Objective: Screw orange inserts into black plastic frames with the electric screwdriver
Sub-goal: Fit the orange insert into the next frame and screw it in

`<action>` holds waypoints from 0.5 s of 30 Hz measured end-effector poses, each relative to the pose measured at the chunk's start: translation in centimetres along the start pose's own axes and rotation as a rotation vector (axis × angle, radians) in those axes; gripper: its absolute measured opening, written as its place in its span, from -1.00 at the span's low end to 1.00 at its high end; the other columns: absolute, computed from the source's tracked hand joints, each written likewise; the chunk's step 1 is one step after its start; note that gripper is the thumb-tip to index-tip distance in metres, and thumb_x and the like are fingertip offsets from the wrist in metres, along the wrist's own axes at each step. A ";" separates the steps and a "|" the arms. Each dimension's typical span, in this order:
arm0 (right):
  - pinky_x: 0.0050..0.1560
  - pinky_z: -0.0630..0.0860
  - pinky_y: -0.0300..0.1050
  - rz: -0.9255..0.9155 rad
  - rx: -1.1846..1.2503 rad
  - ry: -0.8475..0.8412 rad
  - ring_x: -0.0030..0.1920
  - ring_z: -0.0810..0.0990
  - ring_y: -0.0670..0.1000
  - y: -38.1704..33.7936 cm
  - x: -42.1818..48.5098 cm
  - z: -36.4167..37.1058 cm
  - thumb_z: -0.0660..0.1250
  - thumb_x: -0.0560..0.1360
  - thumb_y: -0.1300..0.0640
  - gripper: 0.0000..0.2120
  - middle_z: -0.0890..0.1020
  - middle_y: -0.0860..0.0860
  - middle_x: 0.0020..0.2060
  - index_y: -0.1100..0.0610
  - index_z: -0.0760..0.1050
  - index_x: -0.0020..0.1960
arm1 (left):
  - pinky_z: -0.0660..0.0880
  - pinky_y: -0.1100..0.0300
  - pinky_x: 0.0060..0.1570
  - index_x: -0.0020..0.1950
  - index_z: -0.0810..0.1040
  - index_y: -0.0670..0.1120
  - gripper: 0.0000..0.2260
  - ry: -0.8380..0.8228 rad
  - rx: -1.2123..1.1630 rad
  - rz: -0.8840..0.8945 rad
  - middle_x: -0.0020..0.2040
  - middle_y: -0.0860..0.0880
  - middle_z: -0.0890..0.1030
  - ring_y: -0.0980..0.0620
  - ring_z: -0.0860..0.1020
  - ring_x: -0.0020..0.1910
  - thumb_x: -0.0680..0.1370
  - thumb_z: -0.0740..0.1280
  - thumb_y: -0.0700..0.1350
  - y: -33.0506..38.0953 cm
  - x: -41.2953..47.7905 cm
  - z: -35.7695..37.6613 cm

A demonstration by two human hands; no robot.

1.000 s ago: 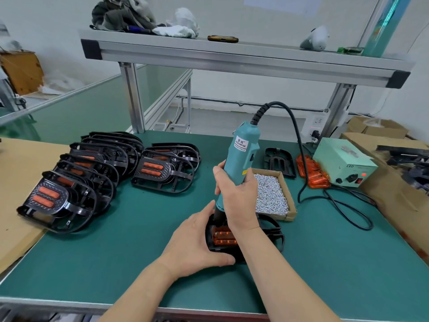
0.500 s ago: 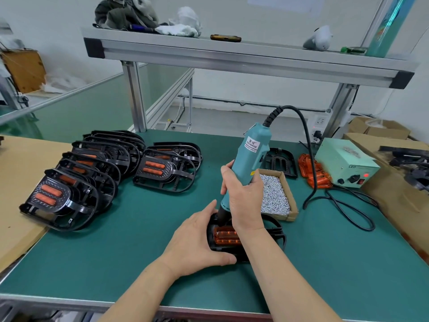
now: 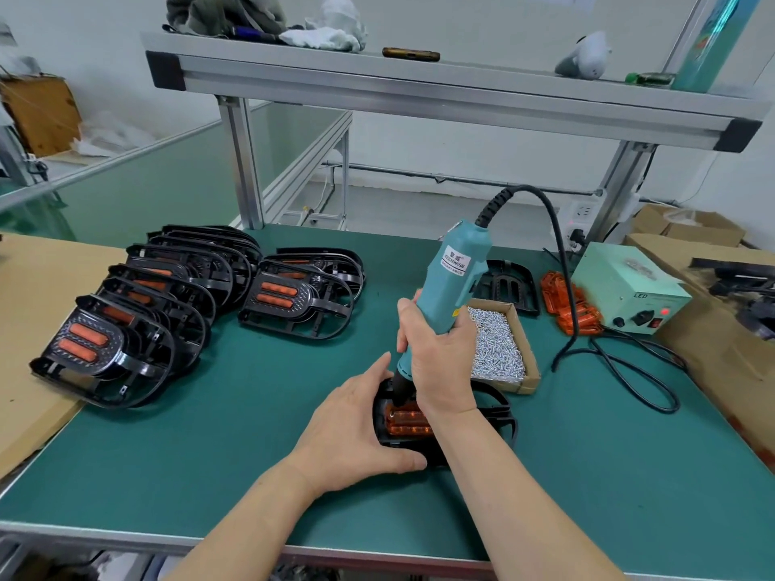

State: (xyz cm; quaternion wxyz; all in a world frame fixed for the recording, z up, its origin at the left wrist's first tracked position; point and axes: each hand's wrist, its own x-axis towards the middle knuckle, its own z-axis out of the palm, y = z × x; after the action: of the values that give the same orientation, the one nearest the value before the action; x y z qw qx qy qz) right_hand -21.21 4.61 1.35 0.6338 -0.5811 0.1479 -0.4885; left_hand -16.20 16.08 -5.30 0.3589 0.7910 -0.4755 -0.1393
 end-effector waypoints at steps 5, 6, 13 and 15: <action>-0.40 0.40 -0.27 0.032 0.022 0.040 -0.54 0.35 -0.04 -0.1 0.0 0.0 0.38 0.41 0.23 -0.83 0.40 0.01 -0.56 0.12 0.39 -0.26 | 0.40 0.13 0.32 0.61 0.02 0.18 0.15 -0.001 -0.012 -0.004 0.33 0.33 0.40 0.22 0.40 0.31 0.14 0.51 0.37 0.2 0.0 0.0; -0.40 0.40 -0.27 0.036 0.030 0.049 -0.54 0.35 -0.05 -0.2 -0.1 -0.2 0.38 0.41 0.23 -0.83 0.40 0.02 -0.56 0.13 0.39 -0.26 | 0.40 0.13 0.31 0.61 0.02 0.18 0.15 -0.001 -0.012 -0.009 0.32 0.32 0.41 0.22 0.40 0.31 0.14 0.51 0.37 0.2 -0.1 0.0; -0.31 0.46 -0.26 -0.012 0.065 0.059 -0.48 0.41 -0.03 -0.7 -0.5 -0.8 0.42 0.46 0.19 -0.86 0.45 0.01 -0.48 0.07 0.47 -0.18 | 0.37 0.16 0.35 0.61 -0.02 0.18 0.18 -0.010 0.011 -0.014 0.36 0.32 0.38 0.23 0.38 0.33 0.13 0.49 0.42 -0.1 0.0 0.3; -0.26 0.48 -0.26 -0.027 0.084 0.045 -0.46 0.43 -0.03 -0.8 -0.6 -1.1 0.45 0.47 0.12 -0.86 0.46 0.02 -0.48 0.04 0.49 -0.19 | 0.34 0.18 0.37 0.60 -0.03 0.19 0.18 -0.005 0.025 -0.022 0.38 0.34 0.35 0.25 0.35 0.35 0.12 0.47 0.44 -0.3 0.0 0.4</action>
State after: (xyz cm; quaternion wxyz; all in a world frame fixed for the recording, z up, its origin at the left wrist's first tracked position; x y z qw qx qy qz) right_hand -22.73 4.52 1.53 0.6474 -0.5449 0.1338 -0.5158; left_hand -16.18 15.98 -5.74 0.3462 0.8002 -0.4694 -0.1395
